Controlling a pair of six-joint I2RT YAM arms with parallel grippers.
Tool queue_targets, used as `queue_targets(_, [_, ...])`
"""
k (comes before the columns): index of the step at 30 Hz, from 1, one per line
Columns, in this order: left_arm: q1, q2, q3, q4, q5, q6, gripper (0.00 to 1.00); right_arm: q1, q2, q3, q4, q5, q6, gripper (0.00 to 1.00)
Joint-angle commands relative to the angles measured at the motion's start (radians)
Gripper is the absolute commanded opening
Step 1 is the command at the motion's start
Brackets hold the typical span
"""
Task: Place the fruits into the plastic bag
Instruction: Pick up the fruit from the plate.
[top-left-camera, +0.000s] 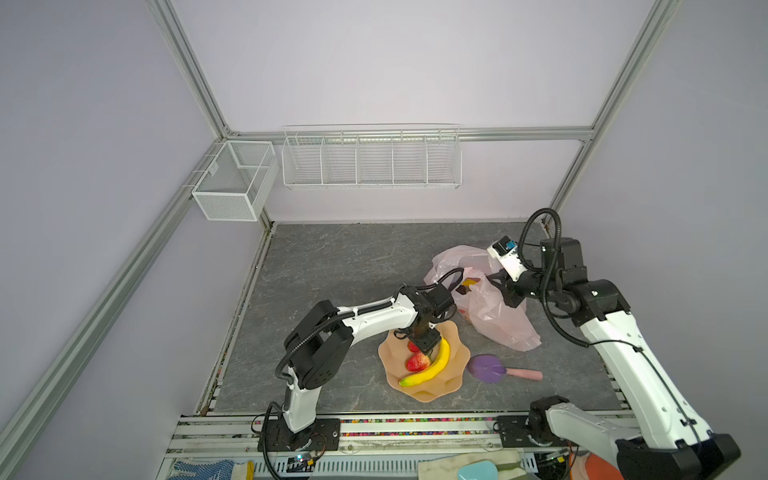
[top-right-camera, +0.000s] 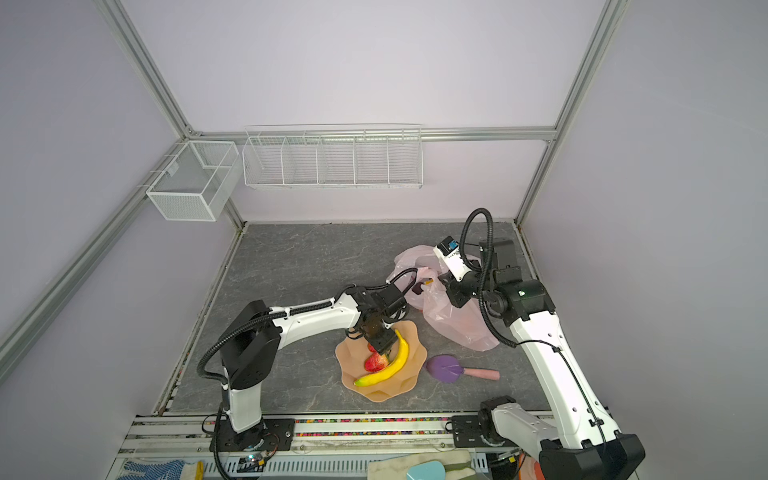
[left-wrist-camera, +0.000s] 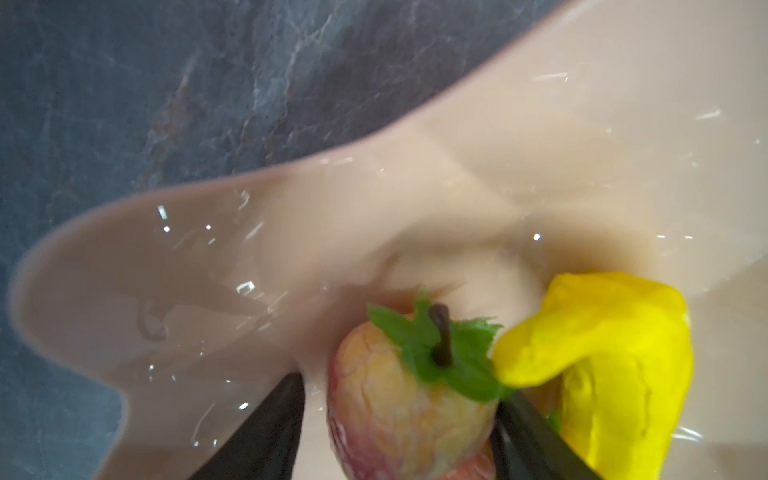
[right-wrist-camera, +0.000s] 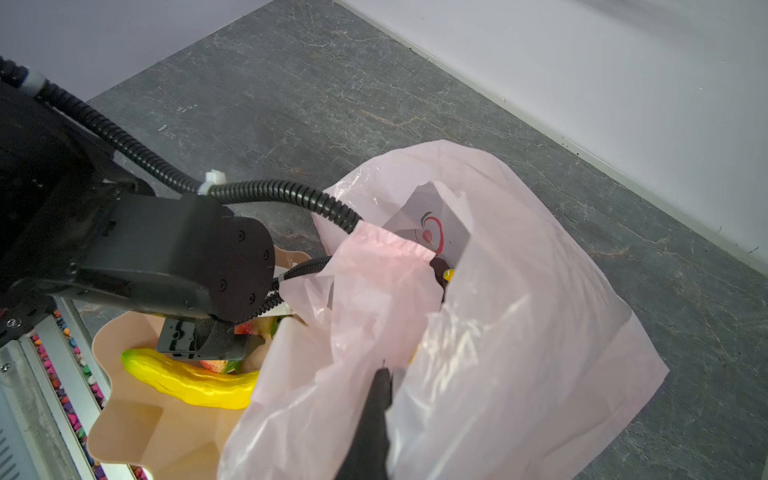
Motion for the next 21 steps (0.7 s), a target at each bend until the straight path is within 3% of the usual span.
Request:
queue_targets(1, [-0.007, 0.004, -0.017, -0.024, -0.011, -0.006, 0.60, 0.003, -0.011, 0.010, -0.012, 0.000, -0.029, 0.07])
queue_targets(8, [-0.007, -0.053, -0.043, 0.006, -0.011, -0.011, 0.40, 0.003, -0.003, 0.028, -0.029, 0.014, -0.048, 0.07])
queue_targets(21, [0.071, -0.275, 0.011, -0.007, -0.068, 0.110, 0.35, 0.003, -0.001, 0.030, -0.035, -0.026, -0.066, 0.07])
